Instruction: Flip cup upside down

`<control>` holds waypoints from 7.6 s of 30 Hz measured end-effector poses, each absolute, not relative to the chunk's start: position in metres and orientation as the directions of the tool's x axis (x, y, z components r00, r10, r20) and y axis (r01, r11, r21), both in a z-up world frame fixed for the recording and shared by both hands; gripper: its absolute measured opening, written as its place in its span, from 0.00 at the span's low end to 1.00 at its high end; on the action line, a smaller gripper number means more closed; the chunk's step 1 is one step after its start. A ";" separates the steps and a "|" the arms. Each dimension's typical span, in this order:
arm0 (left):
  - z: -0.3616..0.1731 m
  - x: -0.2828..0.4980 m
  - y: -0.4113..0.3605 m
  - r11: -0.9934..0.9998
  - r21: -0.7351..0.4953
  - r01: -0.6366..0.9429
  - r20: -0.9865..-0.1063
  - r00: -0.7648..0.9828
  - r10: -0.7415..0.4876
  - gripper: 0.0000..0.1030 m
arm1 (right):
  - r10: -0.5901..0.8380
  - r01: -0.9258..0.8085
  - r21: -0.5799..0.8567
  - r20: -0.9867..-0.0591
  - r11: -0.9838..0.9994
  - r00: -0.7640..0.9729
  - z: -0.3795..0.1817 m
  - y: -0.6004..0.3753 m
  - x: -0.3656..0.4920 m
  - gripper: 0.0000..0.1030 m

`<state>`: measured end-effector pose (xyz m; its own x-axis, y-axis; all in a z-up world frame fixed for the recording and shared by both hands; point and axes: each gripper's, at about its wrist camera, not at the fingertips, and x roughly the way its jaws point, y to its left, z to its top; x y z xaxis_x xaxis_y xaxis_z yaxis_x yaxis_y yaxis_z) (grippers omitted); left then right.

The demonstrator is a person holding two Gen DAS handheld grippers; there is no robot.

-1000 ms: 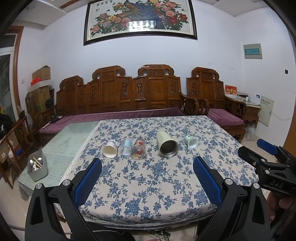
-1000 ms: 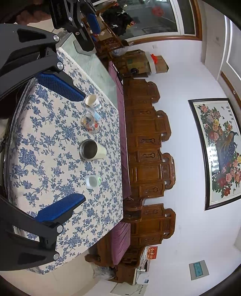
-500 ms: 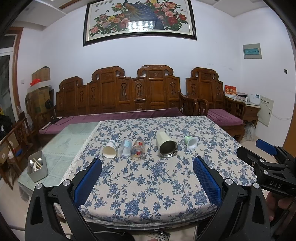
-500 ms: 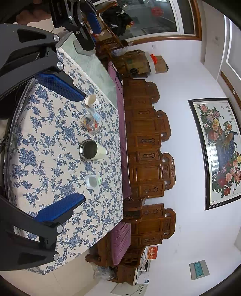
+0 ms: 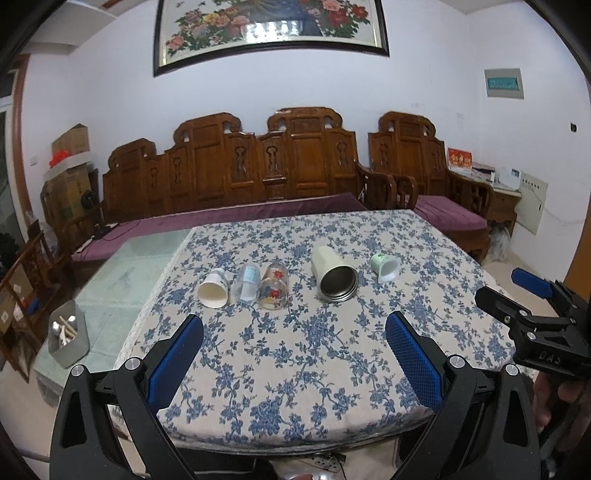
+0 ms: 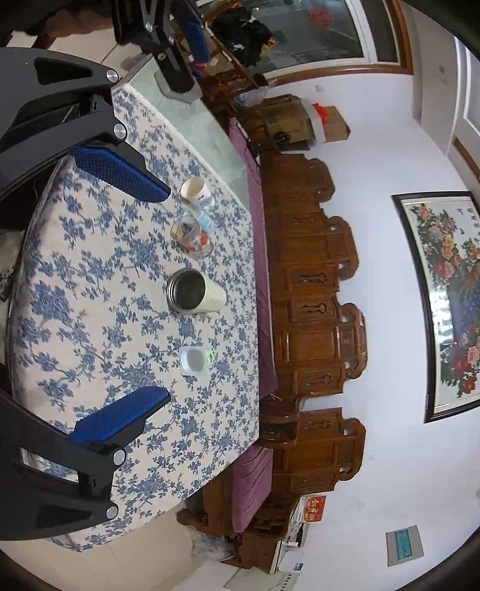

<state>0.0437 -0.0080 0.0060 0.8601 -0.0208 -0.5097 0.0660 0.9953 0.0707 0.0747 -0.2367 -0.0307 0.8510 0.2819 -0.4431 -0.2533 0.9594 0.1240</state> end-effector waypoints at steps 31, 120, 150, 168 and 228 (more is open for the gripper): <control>-0.058 0.309 -0.038 0.968 -0.053 0.247 -0.791 0.581 -0.192 0.88 | 0.265 -0.274 0.091 -0.652 0.958 0.710 -0.100 -0.236 0.267 0.92; -0.066 0.216 0.026 0.979 -0.077 0.190 -0.785 0.594 -0.177 0.92 | 0.213 -0.213 0.089 -0.704 0.973 0.677 -0.103 -0.210 0.223 0.92; -0.097 0.170 0.086 0.996 -0.011 0.089 -0.719 0.691 -0.069 0.92 | 0.295 -0.120 0.274 -0.930 0.954 0.218 -0.193 -0.135 0.327 0.92; -0.097 0.170 0.086 0.996 0.015 0.083 -0.724 0.688 -0.046 0.92 | 0.352 -0.072 0.345 -0.927 0.936 0.130 -0.213 -0.135 0.337 0.84; -0.090 0.152 0.055 0.992 0.027 0.121 -0.714 0.697 -0.066 0.92 | 0.349 -0.362 0.130 -0.677 0.923 0.648 -0.120 -0.158 0.183 0.85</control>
<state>0.1516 0.0553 -0.0897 0.6973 -0.0661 -0.7137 0.1214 0.9922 0.0267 0.1834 -0.1584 -0.1199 0.6481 0.3493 -0.6768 -0.3619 0.9231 0.1299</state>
